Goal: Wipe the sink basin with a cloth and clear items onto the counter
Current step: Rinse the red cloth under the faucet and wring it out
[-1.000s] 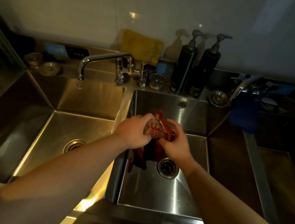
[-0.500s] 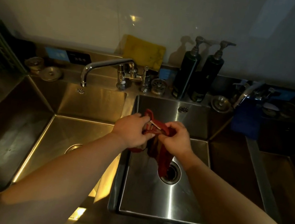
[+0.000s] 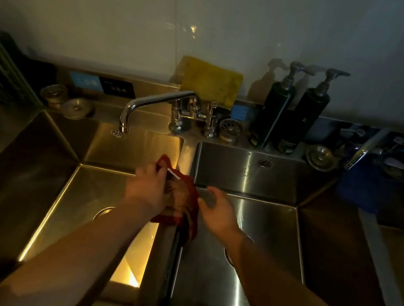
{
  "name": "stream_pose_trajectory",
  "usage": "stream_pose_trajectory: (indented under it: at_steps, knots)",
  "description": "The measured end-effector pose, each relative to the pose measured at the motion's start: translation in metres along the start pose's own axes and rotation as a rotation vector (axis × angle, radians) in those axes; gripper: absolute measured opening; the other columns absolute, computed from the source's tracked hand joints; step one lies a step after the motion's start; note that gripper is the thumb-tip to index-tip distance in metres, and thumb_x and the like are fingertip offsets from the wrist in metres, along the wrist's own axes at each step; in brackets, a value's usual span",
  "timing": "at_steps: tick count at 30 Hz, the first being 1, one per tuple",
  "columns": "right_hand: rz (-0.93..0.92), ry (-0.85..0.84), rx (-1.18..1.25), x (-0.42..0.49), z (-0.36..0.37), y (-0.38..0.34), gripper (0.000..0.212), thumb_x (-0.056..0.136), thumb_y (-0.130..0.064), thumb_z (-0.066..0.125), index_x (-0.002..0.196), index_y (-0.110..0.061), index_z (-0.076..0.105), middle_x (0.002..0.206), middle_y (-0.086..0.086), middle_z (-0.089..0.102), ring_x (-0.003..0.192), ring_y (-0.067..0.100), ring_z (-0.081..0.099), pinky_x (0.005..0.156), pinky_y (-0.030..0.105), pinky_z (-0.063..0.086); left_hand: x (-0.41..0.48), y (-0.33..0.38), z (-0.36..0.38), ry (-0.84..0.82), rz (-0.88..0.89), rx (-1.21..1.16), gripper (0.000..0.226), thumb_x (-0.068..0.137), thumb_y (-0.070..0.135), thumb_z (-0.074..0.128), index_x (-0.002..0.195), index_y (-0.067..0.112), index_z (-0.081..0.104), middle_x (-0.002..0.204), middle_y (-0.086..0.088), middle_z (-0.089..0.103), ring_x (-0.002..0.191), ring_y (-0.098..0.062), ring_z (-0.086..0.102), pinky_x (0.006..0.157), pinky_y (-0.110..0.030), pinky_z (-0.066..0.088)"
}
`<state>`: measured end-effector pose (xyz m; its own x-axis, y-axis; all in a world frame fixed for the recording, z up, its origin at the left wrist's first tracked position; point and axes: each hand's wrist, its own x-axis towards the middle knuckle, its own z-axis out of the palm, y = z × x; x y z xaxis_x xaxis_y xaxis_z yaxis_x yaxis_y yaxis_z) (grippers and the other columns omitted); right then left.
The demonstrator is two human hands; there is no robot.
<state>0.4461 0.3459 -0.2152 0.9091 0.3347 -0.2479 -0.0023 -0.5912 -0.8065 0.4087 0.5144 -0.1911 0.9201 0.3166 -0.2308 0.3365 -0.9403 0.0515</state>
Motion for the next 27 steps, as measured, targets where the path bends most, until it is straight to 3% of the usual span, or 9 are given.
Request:
stream_pose_trajectory:
  at_steps: [3, 5, 8, 12, 15, 18, 23, 27]
  knots:
    - [-0.033, -0.078, -0.05, -0.003, 0.014, 0.01, 0.042, 0.095, -0.014, 0.05, 0.136, -0.006, 0.043, 0.142, 0.014, 0.042, 0.126, 0.024, 0.044, 0.102, 0.02, 0.028, 0.005, 0.008, 0.014, -0.036, 0.14, 0.045, 0.097, 0.083, 0.046, 0.061, 0.149, 0.025, -0.007, 0.156, -0.009, -0.011, 0.143, -0.035, -0.004, 0.112, -0.053, 0.017]
    - [-0.074, -0.157, -0.059, -0.004, 0.023, 0.016, 0.053, 0.097, -0.017, 0.045, 0.147, -0.014, 0.026, 0.153, 0.008, 0.025, 0.133, 0.021, 0.038, 0.104, 0.019, 0.028, 0.004, 0.01, 0.026, -0.065, 0.273, 0.113, 0.081, 0.092, 0.051, 0.042, 0.146, 0.034, -0.016, 0.154, -0.004, -0.027, 0.141, -0.031, -0.021, 0.113, -0.055, 0.005]
    - [-0.108, -0.25, -0.1, -0.005, 0.039, 0.023, 0.067, 0.098, -0.03, 0.041, 0.148, -0.032, -0.003, 0.159, -0.004, -0.006, 0.141, 0.018, 0.022, 0.105, 0.023, 0.024, 0.002, 0.006, 0.042, -0.082, 0.341, 0.216, 0.062, 0.098, 0.049, 0.02, 0.144, 0.036, -0.02, 0.154, -0.001, -0.028, 0.142, -0.024, -0.021, 0.113, -0.05, 0.005]
    - [-0.113, -0.224, -0.123, 0.002, 0.055, 0.027, 0.071, 0.098, -0.037, 0.038, 0.14, -0.04, -0.019, 0.157, -0.008, -0.016, 0.143, 0.019, 0.017, 0.109, 0.033, 0.028, 0.009, 0.001, 0.042, -0.104, 0.363, 0.282, 0.063, 0.099, 0.049, 0.018, 0.144, 0.031, -0.021, 0.153, -0.002, -0.029, 0.142, -0.024, -0.022, 0.114, -0.051, 0.001]
    - [-0.143, -0.23, -0.105, 0.007, 0.056, 0.03, 0.068, 0.098, -0.042, 0.036, 0.133, -0.05, -0.022, 0.156, -0.013, -0.016, 0.143, 0.017, 0.016, 0.109, 0.034, 0.03, 0.014, -0.003, 0.042, -0.11, 0.385, 0.263, 0.063, 0.098, 0.051, 0.017, 0.145, 0.03, -0.02, 0.153, -0.001, -0.029, 0.142, -0.022, -0.022, 0.113, -0.051, -0.004]
    - [-0.169, -0.216, -0.13, 0.013, 0.054, 0.028, 0.065, 0.098, -0.042, 0.034, 0.133, -0.049, -0.022, 0.156, -0.015, -0.015, 0.143, 0.016, 0.015, 0.111, 0.034, 0.03, 0.019, -0.006, 0.045, -0.096, 0.38, 0.217, 0.063, 0.098, 0.051, 0.017, 0.145, 0.031, -0.02, 0.153, 0.001, -0.029, 0.142, -0.02, -0.022, 0.113, -0.052, -0.004]
    - [-0.11, -0.207, -0.322, 0.031, 0.054, 0.025, 0.06, 0.1, -0.042, 0.024, 0.138, -0.045, -0.022, 0.156, -0.016, -0.013, 0.145, 0.017, -0.006, 0.114, 0.049, 0.013, 0.034, -0.008, 0.05, -0.084, 0.362, 0.158, 0.062, 0.098, 0.051, 0.017, 0.143, 0.033, -0.023, 0.152, 0.004, -0.03, 0.136, -0.017, -0.029, 0.112, -0.054, -0.006]
    - [-0.072, -0.199, -0.38, 0.051, 0.051, 0.017, 0.064, 0.1, -0.033, 0.031, 0.143, -0.044, -0.016, 0.156, -0.015, -0.015, 0.144, 0.019, -0.01, 0.111, 0.057, 0.011, 0.056, -0.005, 0.048, -0.079, 0.328, 0.123, 0.061, 0.099, 0.048, 0.018, 0.144, 0.033, -0.021, 0.151, 0.005, -0.031, 0.138, -0.018, -0.027, 0.111, -0.056, -0.005]
